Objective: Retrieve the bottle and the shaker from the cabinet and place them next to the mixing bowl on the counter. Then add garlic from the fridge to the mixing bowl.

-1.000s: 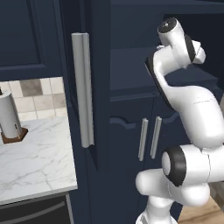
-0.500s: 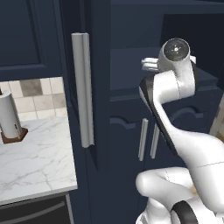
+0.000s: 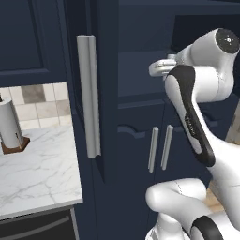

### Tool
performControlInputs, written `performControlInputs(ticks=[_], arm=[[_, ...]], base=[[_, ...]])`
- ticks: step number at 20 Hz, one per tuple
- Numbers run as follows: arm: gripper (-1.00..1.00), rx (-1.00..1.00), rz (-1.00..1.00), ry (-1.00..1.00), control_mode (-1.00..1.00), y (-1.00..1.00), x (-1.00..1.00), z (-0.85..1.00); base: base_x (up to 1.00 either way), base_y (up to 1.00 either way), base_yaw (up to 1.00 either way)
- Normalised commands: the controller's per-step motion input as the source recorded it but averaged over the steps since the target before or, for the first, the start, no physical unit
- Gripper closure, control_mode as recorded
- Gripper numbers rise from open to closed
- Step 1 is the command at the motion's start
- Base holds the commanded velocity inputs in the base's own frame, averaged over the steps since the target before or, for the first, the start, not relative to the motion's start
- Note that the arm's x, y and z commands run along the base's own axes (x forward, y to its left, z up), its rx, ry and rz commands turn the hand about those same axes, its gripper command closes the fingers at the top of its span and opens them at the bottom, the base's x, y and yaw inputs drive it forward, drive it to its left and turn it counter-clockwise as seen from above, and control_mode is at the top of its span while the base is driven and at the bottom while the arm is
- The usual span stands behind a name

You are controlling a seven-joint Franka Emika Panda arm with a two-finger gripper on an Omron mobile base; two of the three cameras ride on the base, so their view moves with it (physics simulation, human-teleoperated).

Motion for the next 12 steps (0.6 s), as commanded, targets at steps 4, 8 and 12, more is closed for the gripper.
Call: performControlInputs(ticks=[4,8,12], arm=[[1.0,0.0,0.07,0.01,-1.0,0.28,-0.97,-0.03],[1.0,0.0,0.0,-0.07,-1.0,0.06,-1.0,-0.01],[1.0,0.0,0.0,-0.16,-1.0,0.0,-0.91,-0.07]], base=[[0.0,0.0,0.0],[0.0,0.0,0.0],[0.0,0.0,0.0]])
